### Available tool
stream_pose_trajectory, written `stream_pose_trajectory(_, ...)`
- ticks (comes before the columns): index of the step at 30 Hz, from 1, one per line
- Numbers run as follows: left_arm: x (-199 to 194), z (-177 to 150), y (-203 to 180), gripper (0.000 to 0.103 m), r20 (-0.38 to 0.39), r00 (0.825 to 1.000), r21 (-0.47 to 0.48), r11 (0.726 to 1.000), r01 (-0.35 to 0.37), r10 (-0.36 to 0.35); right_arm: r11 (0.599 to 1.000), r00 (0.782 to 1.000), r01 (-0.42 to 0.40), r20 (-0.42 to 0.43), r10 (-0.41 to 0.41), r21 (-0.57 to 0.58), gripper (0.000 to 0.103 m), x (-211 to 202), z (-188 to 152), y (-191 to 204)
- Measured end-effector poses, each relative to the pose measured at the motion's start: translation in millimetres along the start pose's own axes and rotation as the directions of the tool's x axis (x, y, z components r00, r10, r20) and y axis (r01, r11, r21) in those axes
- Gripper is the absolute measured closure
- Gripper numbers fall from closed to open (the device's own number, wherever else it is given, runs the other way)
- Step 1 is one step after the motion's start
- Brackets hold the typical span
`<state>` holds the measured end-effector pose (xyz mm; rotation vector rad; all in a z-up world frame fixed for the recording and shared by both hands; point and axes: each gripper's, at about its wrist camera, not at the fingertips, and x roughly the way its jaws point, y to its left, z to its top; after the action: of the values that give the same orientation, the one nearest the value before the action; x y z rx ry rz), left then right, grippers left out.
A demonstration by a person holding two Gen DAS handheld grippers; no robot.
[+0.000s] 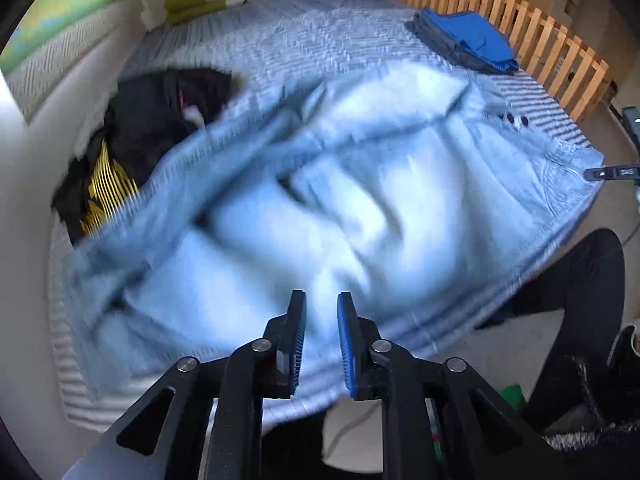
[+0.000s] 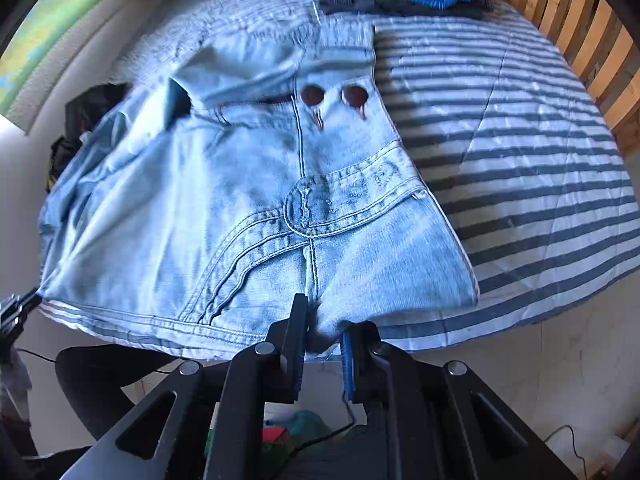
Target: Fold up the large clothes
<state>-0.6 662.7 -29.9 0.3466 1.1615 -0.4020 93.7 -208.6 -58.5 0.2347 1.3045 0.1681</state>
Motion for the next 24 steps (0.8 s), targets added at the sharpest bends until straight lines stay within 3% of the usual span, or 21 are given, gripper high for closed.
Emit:
stream_pose_trajectory(1,0,15,2,0.066,0.018,1.0,0.01,1.0,-0.003,0.003,1.0,0.999,-0.02,0.051,0.021,-0.012,0.083,-15,10,1)
stream_pose_trajectory(3,4,56,4,0.055,0.047,0.999,0.029,1.0,0.002,-0.004,0.999,0.993,-0.031,0.109,0.034,-0.031,0.077,-31,33,6)
stream_pose_trajectory(7,37,150,12,0.049,0.09,0.995,0.025,0.999,-0.047,0.045,0.992,0.992,-0.06,0.107,0.072,-0.114,0.076,-26,85,13)
stream_pose_trajectory(9,60,187,17,0.043,0.087,0.996,0.004,0.999,-0.032,0.032,0.983,0.991,-0.113,0.054,0.122,-0.143,0.076,-23,88,12)
stream_pose_trajectory(11,89,216,19,0.042,0.064,0.995,0.039,0.996,-0.076,0.073,0.979,0.992,-0.118,0.019,0.123,-0.168,0.076,-24,76,9)
stream_pose_trajectory(14,134,239,25,0.035,-0.006,0.997,0.072,0.994,-0.079,0.08,0.965,0.998,-0.052,-0.055,0.039,-0.256,0.076,-23,37,7)
stream_pose_trajectory(17,171,246,27,0.034,-0.066,0.994,0.082,0.994,-0.076,0.081,0.979,0.998,-0.018,-0.06,0.006,-0.205,0.076,-38,22,-14)
stream_pose_trajectory(20,199,243,28,0.032,-0.126,0.989,0.107,0.992,-0.062,0.076,0.99,0.998,-0.068,-0.003,0.068,-0.12,0.071,-57,53,-32)
stream_pose_trajectory(24,215,237,25,0.032,-0.126,0.984,0.149,0.983,-0.107,0.126,0.993,0.992,0.091,0.09,-0.084,-0.079,0.058,-39,120,-39)
